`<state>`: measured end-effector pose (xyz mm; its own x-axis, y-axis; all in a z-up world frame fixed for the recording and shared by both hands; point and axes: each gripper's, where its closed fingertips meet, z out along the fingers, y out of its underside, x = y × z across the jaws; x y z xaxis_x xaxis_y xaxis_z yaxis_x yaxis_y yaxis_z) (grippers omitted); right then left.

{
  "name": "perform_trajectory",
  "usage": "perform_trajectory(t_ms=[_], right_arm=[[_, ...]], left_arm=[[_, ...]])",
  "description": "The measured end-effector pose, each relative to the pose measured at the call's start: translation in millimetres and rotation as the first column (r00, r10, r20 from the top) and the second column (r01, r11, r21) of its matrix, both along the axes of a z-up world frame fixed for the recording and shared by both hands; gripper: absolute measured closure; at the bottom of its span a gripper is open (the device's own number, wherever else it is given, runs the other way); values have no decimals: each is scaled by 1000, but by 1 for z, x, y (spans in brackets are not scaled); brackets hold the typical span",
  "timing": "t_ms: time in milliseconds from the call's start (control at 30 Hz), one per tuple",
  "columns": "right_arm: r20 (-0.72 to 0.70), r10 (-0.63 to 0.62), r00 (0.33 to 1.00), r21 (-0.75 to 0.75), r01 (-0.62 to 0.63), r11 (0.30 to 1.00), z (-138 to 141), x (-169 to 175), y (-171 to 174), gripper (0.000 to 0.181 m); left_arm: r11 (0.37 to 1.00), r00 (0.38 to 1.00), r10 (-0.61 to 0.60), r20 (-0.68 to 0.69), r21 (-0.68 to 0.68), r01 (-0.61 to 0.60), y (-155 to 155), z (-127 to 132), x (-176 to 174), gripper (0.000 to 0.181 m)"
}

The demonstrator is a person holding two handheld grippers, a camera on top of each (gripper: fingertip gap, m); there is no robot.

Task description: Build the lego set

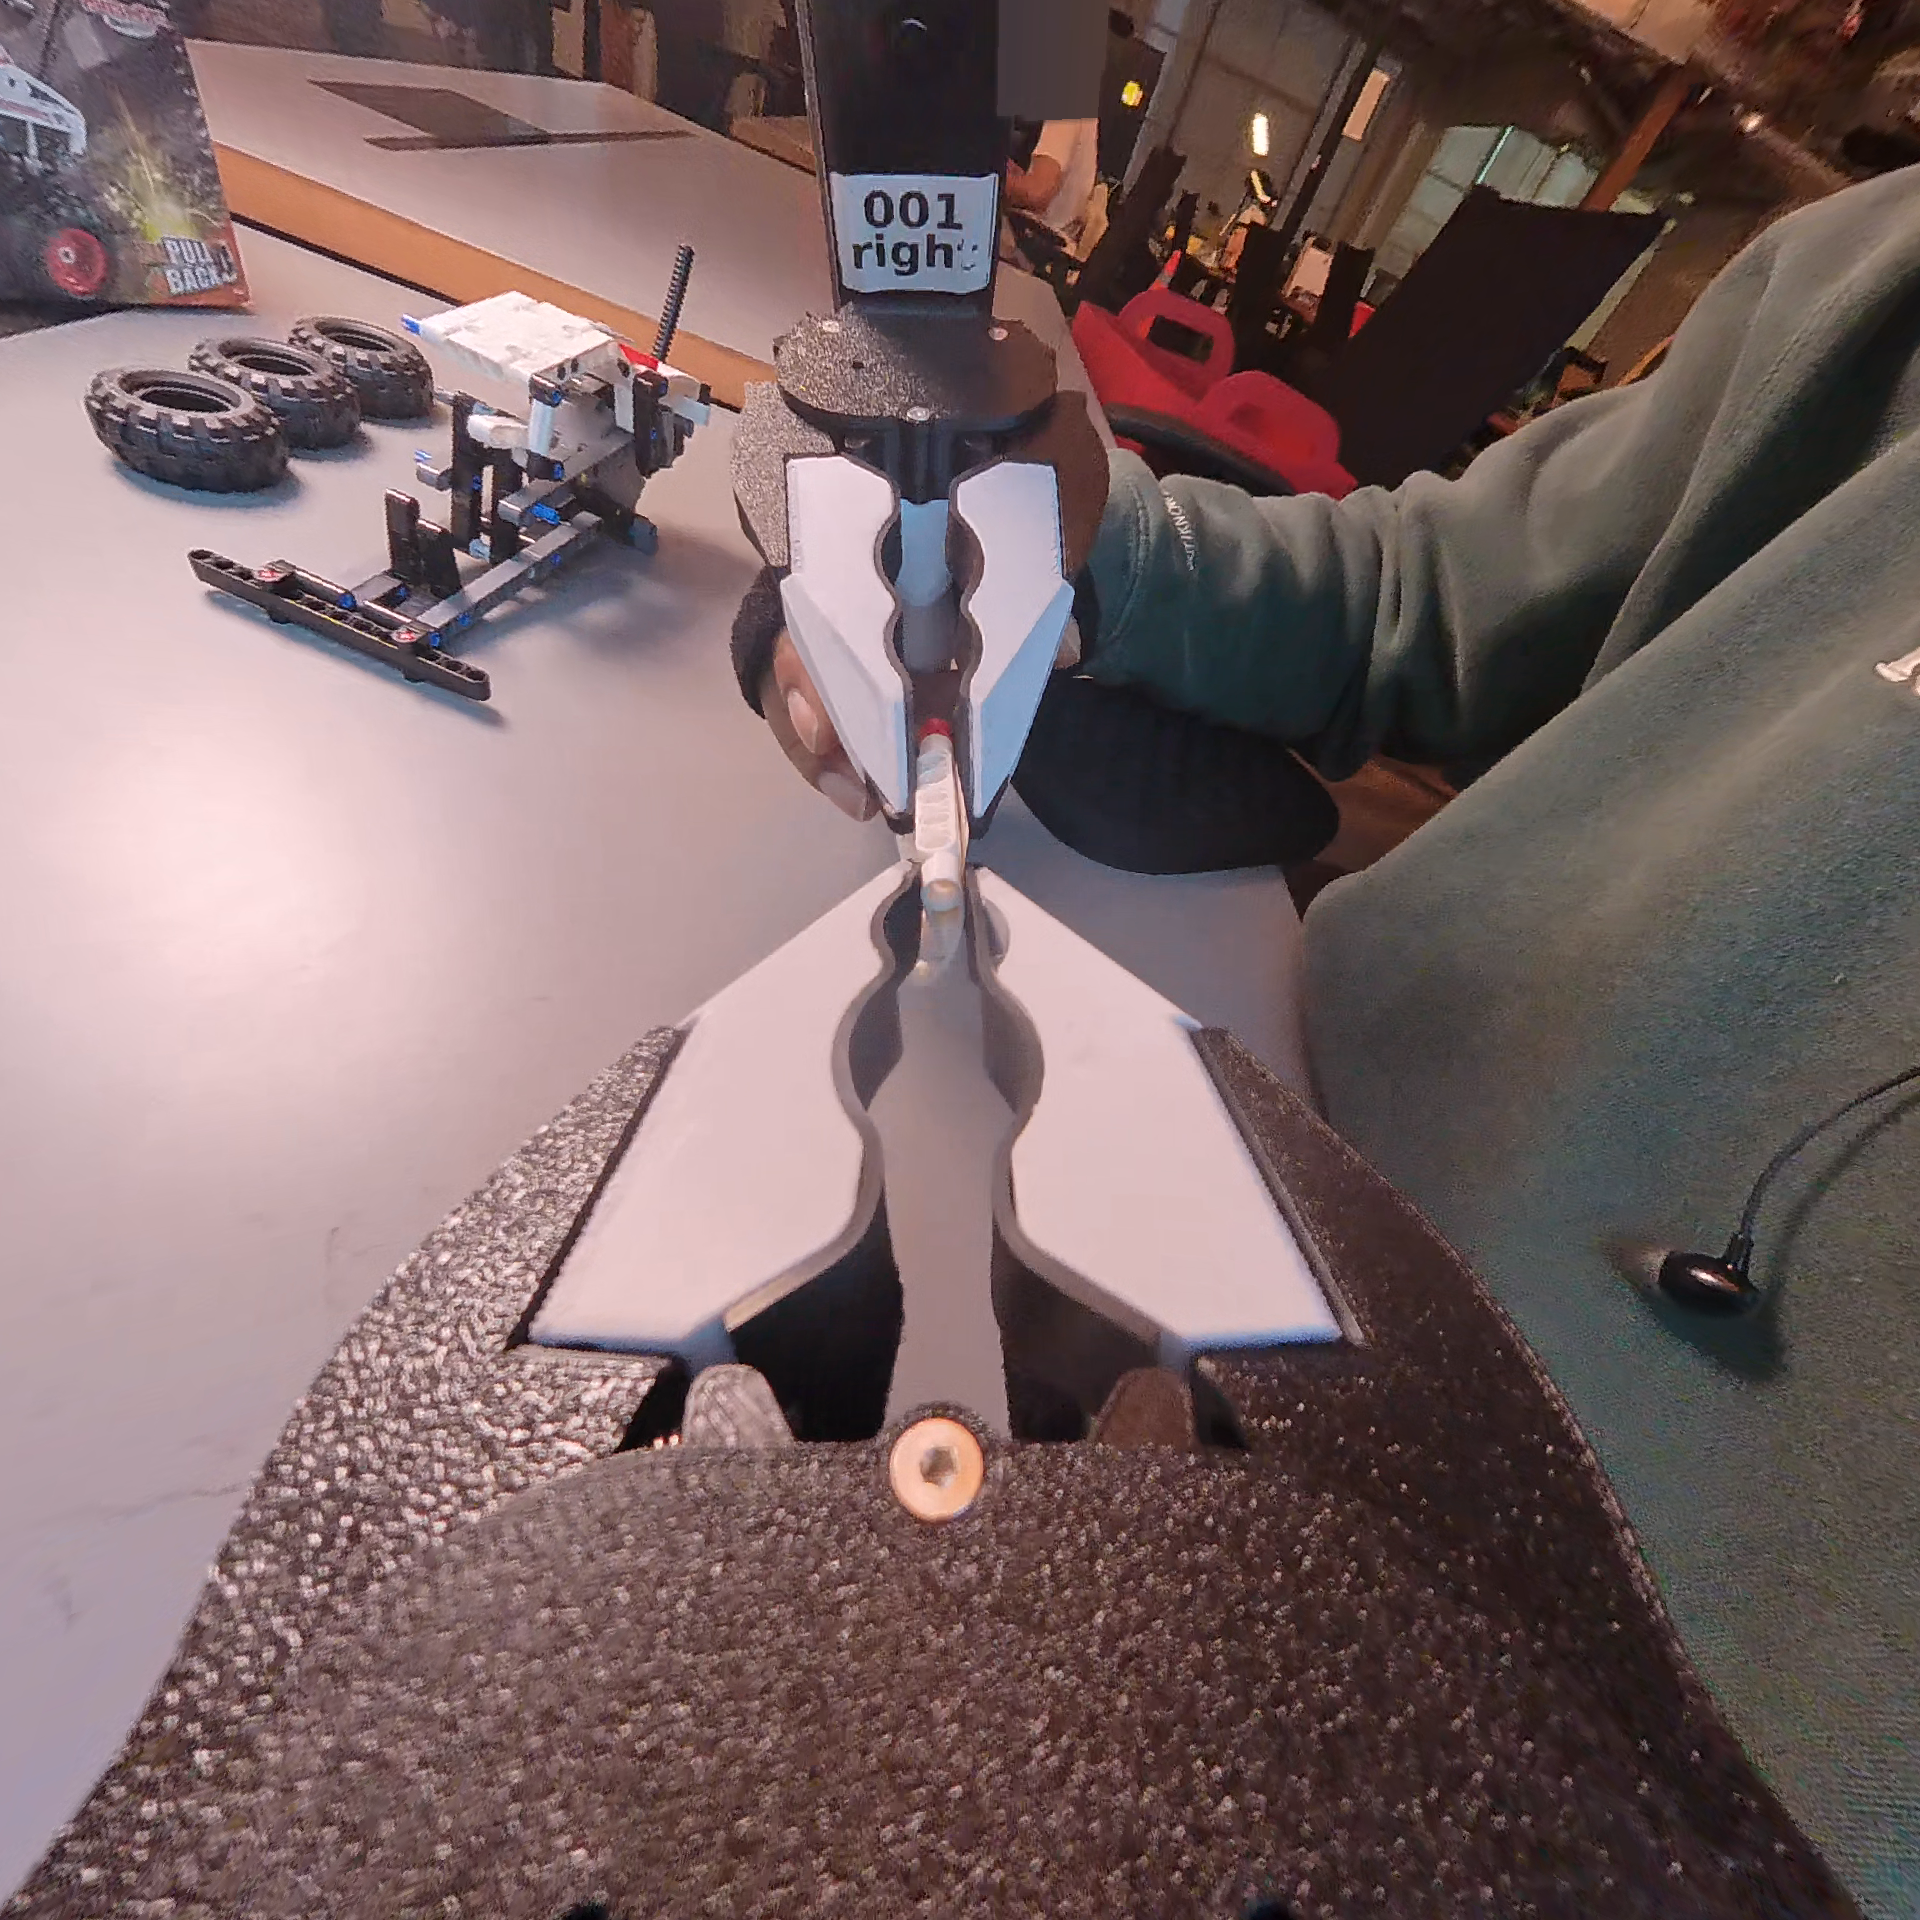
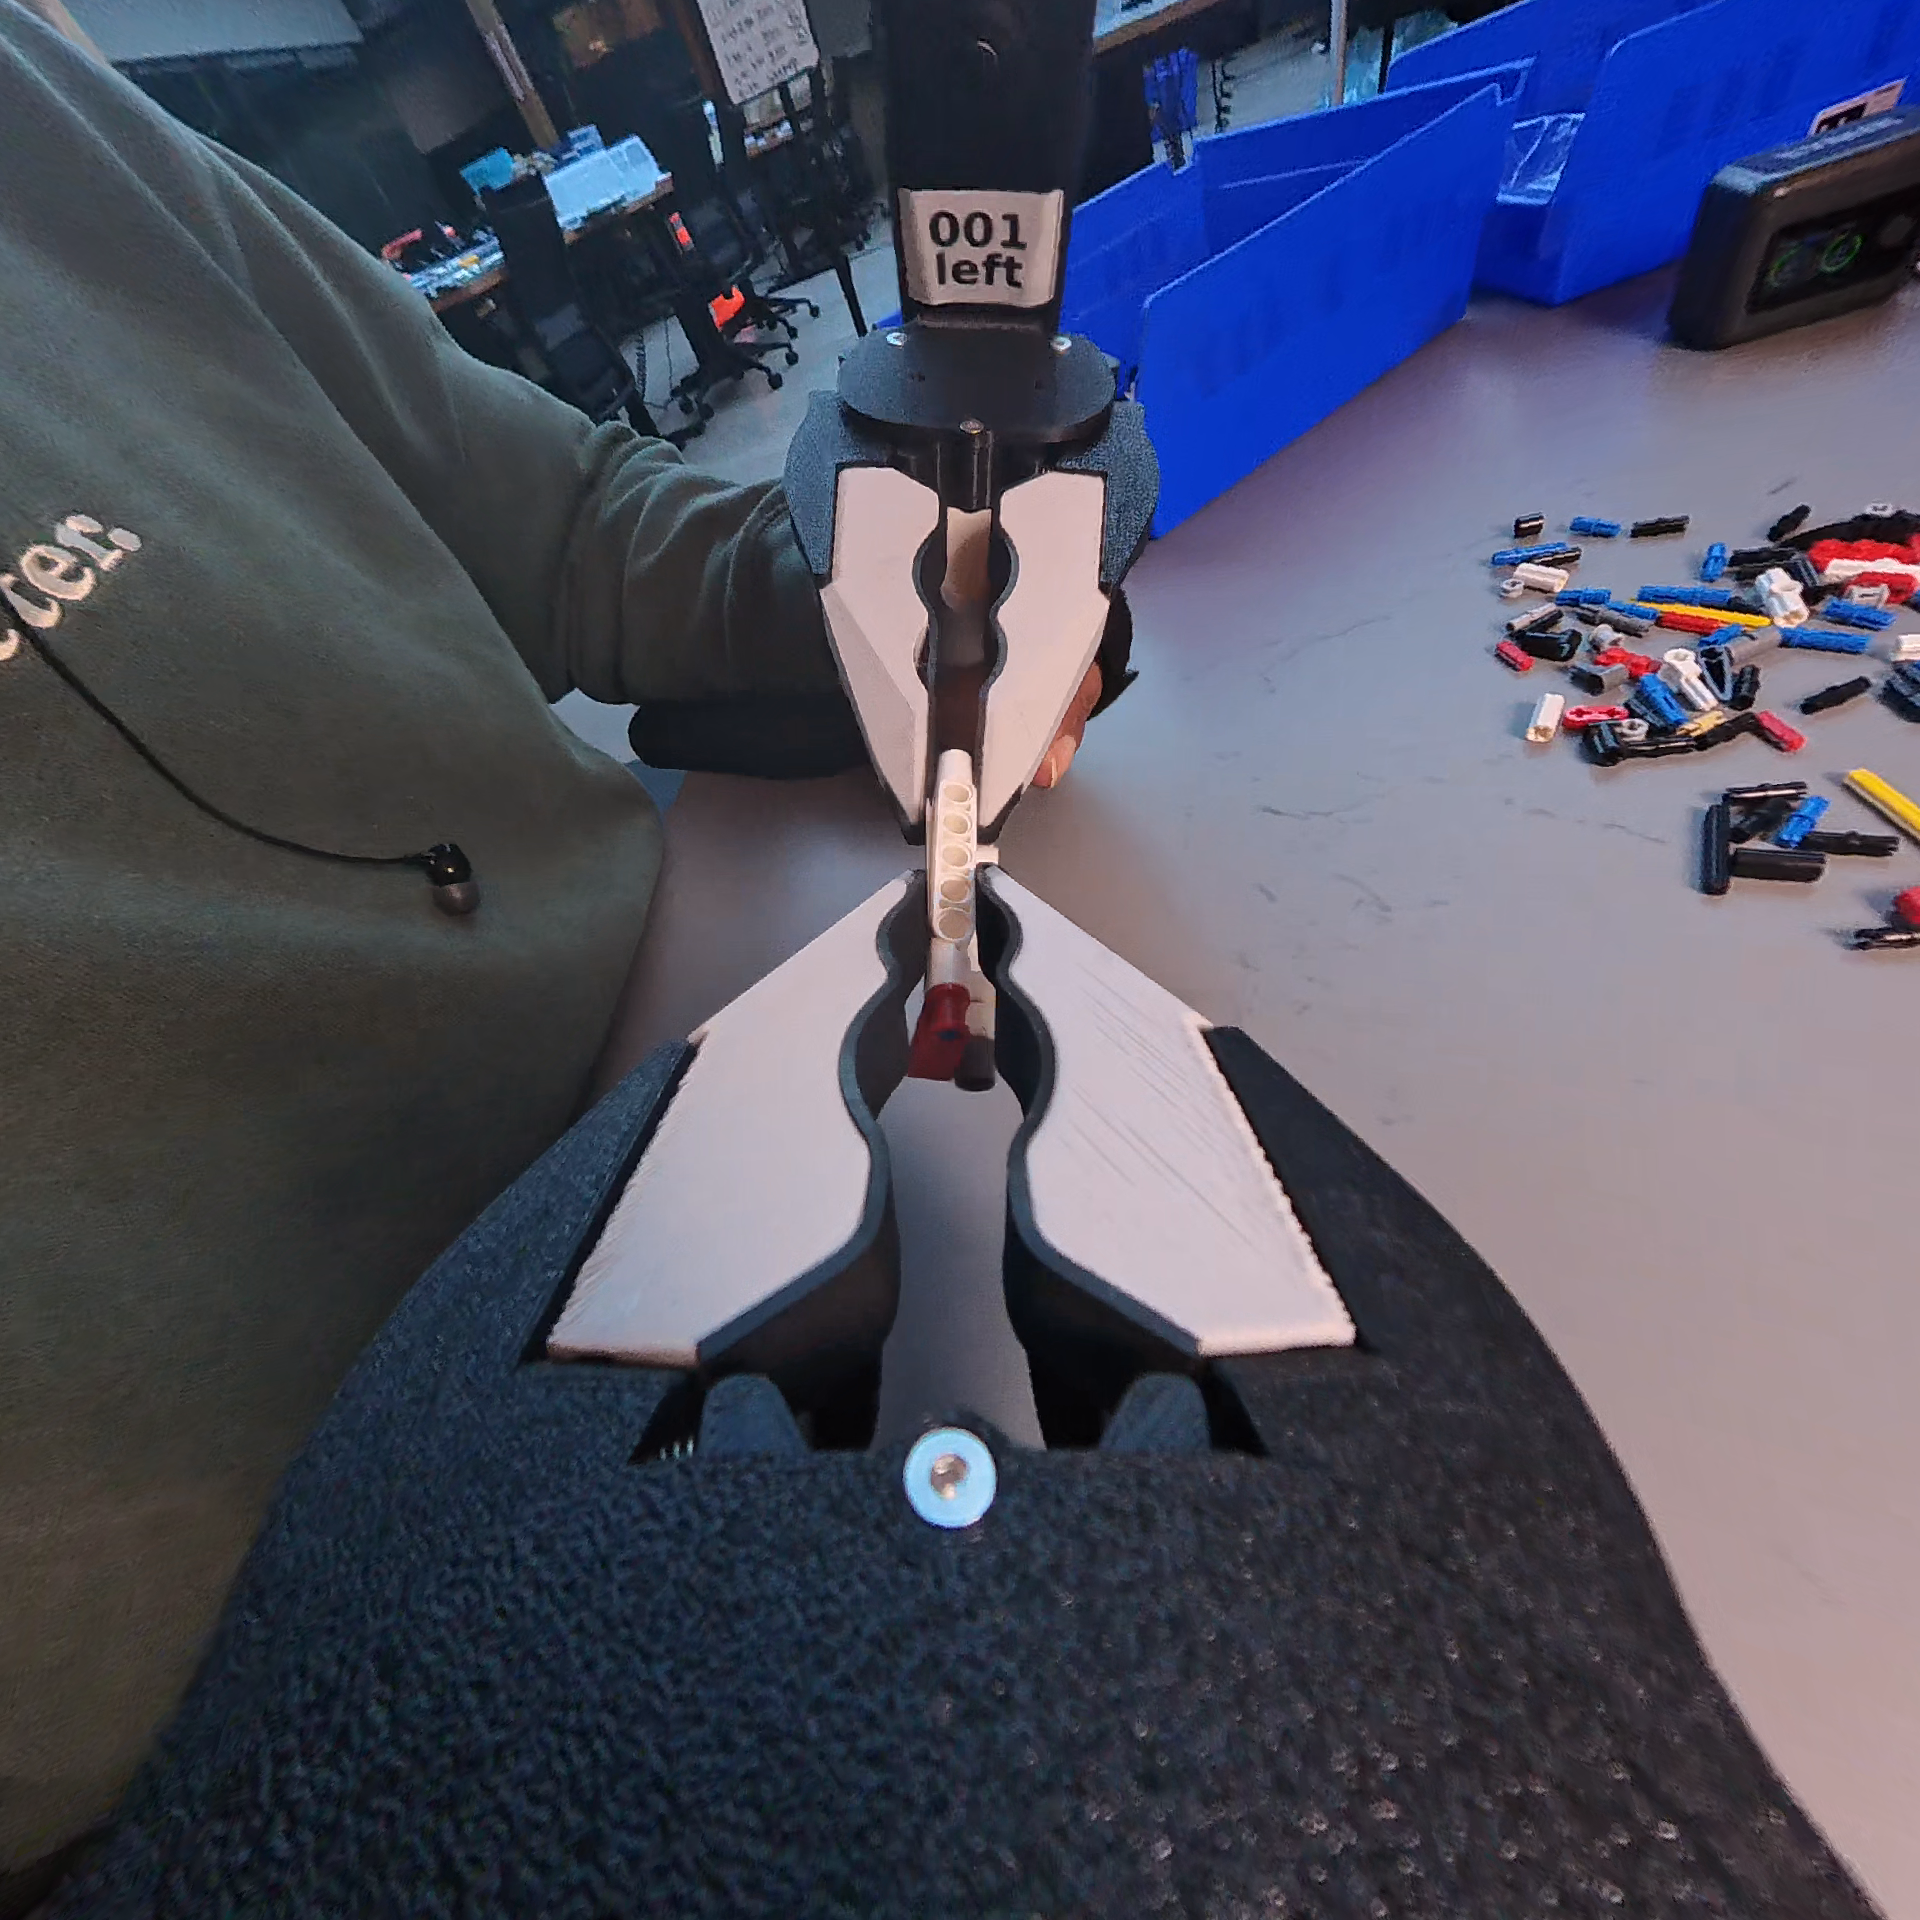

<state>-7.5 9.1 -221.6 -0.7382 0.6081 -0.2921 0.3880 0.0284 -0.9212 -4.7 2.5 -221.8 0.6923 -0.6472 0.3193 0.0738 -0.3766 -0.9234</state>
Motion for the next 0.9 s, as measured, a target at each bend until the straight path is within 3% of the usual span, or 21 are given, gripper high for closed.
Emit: perform_trajectory(t_ms=[67, 133, 367, 533, 667, 900], right_arm=[[-2, -28, 1000, 13, 28, 1000, 0, -4, 0, 173], [4, -46, 999, 8, 46, 999, 1, -7, -5, 162], [27, -60, 998, 4, 60, 998, -7, -13, -16, 169], [3, -76, 997, 4, 76, 997, -2, -17, -15, 170], [-18, -116, 993, 9, 116, 993, 1, -20, -11, 170], [-15, -136, 991, -61, 134, 989, 9, -21, -8, 172]], left_arm=[[999, 998, 29, -54, 25, -28, 0, -1, -3, 174], [997, 991, 57, -121, 57, -50, 1, -2, -5, 175], [994, 960, 69, -273, 97, -44, -5, -7, -8, 175], [994, 958, 81, -274, 92, -58, -6, -3, -11, 175], [996, 980, 90, -175, 32, -86, -5, 0, -13, 175], [992, 986, 67, 151, -117, -49, -4, 8, -15, 174]])
